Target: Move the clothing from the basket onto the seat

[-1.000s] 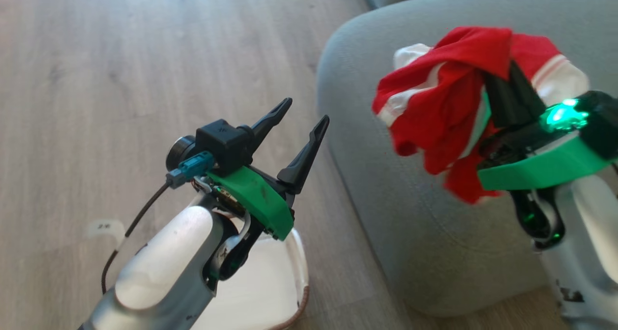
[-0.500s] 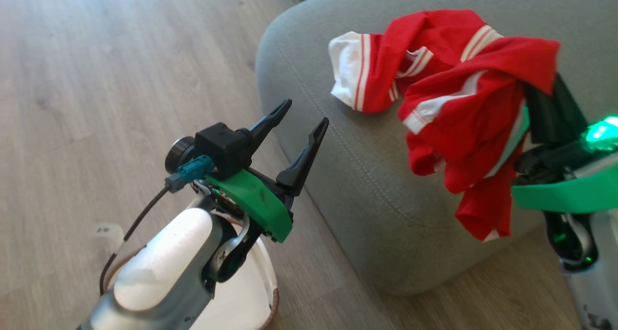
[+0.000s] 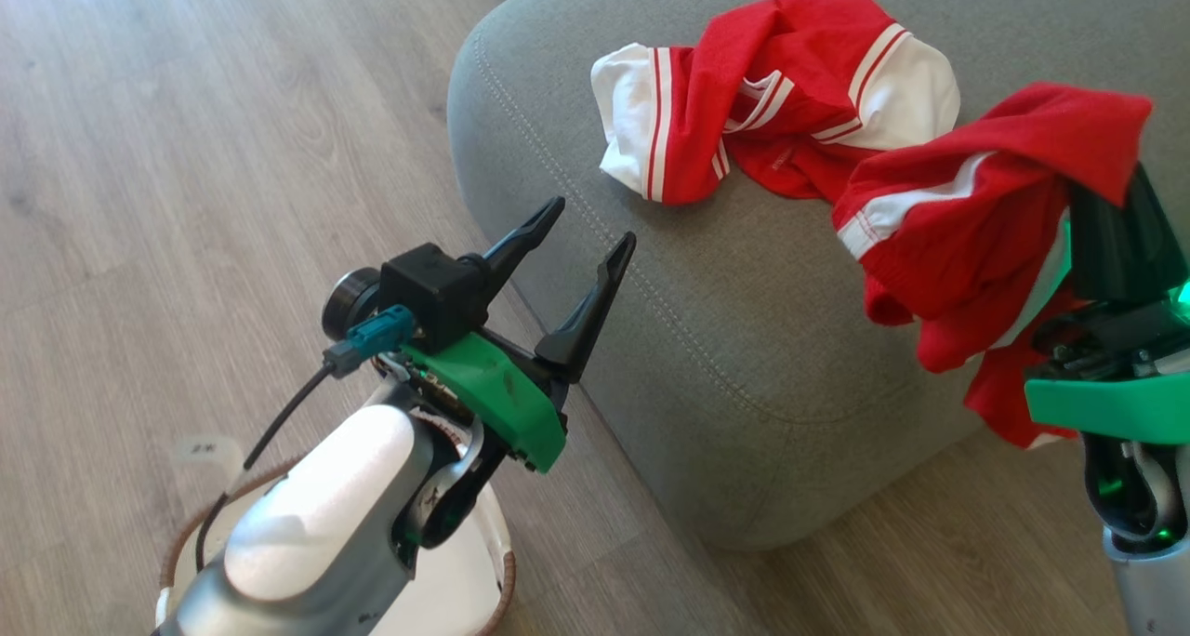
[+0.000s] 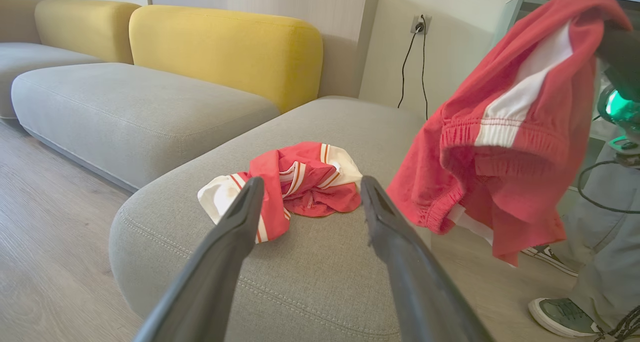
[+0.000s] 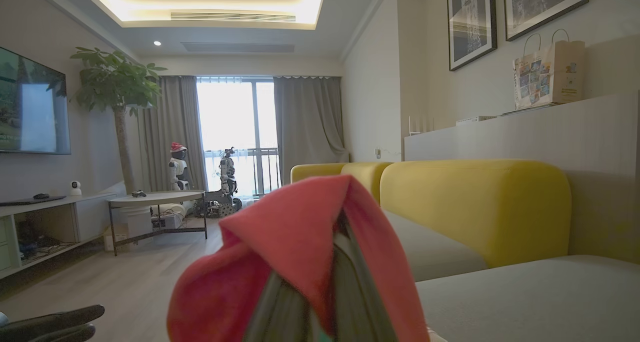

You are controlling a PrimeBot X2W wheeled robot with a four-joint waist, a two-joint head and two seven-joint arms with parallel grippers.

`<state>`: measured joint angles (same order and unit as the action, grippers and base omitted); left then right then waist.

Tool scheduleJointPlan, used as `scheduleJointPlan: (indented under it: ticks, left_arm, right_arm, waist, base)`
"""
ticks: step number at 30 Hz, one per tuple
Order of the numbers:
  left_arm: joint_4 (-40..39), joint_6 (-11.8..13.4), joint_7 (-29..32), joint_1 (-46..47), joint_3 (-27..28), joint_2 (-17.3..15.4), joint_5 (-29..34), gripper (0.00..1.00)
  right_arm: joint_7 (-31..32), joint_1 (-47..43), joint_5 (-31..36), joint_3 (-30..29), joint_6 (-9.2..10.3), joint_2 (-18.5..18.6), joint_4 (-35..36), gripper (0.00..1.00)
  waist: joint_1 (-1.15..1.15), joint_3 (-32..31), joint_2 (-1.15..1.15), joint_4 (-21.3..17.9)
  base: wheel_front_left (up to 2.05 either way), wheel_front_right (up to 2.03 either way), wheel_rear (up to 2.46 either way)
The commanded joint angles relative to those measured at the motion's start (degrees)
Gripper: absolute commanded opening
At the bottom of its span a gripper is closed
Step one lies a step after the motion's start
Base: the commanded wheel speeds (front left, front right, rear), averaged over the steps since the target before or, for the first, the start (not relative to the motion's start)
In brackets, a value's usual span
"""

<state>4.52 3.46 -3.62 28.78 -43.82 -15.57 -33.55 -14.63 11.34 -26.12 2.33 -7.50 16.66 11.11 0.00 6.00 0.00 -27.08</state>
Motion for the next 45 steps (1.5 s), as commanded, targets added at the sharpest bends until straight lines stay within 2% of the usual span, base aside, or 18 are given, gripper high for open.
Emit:
scheduleJointPlan:
  ticks: [1,8,14,23,24,33,39,45]
  left_arm:
    - [-1.46,-0.3,-0.43,1.92,2.03,-0.74,0.0,1.0]
    - [-1.69,-0.36,-0.01,2.72,1.71,-0.92,0.11,1.0]
    - [-1.93,-0.6,1.22,4.22,1.25,-1.01,0.29,1.0]
    - [-2.91,-0.89,3.09,7.42,0.81,-1.8,1.47,1.0]
    - [-3.16,-1.09,3.52,8.43,0.54,-1.79,1.86,1.0]
    - [-3.78,-1.96,5.39,13.3,-0.67,-1.05,3.53,1.0]
    - [-3.62,-2.44,5.77,15.69,-1.16,-0.9,4.46,1.0]
    - [-2.98,-2.72,5.46,16.98,-1.49,-0.61,4.87,1.0]
  right_arm:
    - [-0.37,0.86,0.32,0.56,0.01,0.67,2.25,0.0]
    - [-0.37,4.11,-1.14,0.2,0.01,1.65,1.13,0.0]
    - [-0.37,11.7,-5.75,1.98,0.01,5.21,-3.8,0.0]
    - [-0.35,25.75,-14.33,3.24,0.01,10.95,-15.5,0.0]
    - [-0.36,29.33,-15.17,3.66,0.01,12.76,-18.42,0.0]
    - [-0.36,43.08,-18.43,2.82,0.01,20.33,-30.39,0.0]
    - [-0.22,48.48,-18.75,5.35,0.01,22.92,-38.65,0.0]
    - [2.31,51.34,-17.51,10.45,0.01,22.97,-47.26,0.0]
  waist:
    - [0.0,0.14,0.0,-0.05]
    - [0.0,1.5,0.0,0.14]
    - [0.0,4.51,0.0,1.54]
    - [0.0,10.67,0.0,4.34]
    - [0.0,12.44,0.0,5.16]
    - [0.0,20.88,0.0,9.86]
    - [0.0,24.84,0.0,12.23]
    - [0.0,26.61,0.0,13.23]
  base:
    - [0.0,0.0,0.0]
    - [0.0,0.0,0.0]
    - [0.0,0.0,0.0]
    - [0.0,0.0,0.0]
    - [0.0,0.0,0.0]
    - [0.0,0.0,0.0]
    - [0.0,0.0,0.0]
    - [0.0,0.0,0.0]
